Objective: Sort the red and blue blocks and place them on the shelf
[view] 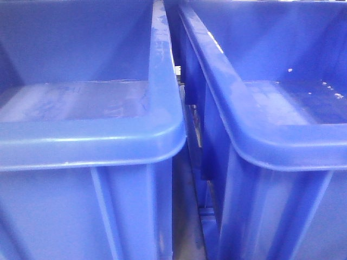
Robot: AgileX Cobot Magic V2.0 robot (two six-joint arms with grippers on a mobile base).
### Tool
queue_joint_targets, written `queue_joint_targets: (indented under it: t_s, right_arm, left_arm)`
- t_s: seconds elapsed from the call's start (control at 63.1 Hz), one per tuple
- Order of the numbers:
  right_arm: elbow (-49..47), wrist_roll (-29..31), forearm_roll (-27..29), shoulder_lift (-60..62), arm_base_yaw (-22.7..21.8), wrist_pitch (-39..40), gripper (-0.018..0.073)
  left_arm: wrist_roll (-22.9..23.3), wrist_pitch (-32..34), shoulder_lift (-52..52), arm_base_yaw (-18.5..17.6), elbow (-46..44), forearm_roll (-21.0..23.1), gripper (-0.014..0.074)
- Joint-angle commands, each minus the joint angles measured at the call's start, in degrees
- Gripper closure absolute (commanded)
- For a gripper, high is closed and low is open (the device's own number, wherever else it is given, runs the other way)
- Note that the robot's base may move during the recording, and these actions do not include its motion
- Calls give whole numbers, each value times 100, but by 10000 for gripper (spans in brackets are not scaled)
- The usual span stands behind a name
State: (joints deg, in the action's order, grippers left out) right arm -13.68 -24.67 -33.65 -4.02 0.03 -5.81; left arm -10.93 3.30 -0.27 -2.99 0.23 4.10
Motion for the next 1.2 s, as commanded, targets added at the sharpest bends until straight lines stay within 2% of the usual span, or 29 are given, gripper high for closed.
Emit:
queue_joint_targets:
  t_s: [0.0, 0.127, 0.238, 0.475, 0.856, 0.966, 1.188]
  right_arm:
    - [177, 12, -113, 121, -169, 903, 507]
    - [579, -152, 240, 430, -221, 1275, 507]
    - [789, -394, 746, 466, -224, 1289, 507]
    - [968, -421, 1640, 461, -228, 1301, 507]
    - [1073, -370, 1560, 461, -228, 1390, 507]
    - [1185, 104, 1784, 461, -210, 1380, 507]
    - [1270, 2056, 2777, 461, -210, 1403, 507]
  left_arm:
    - [14, 104, -104, 4, 234, 50, 512]
    - [14, 104, -104, 4, 234, 50, 512]
    - [14, 104, -104, 4, 234, 50, 512]
    - [14, 104, -104, 4, 234, 50, 512]
    - [14, 104, -104, 4, 234, 50, 512]
    - [14, 104, -104, 4, 234, 50, 512]
    - [14, 104, -104, 4, 234, 50, 512]
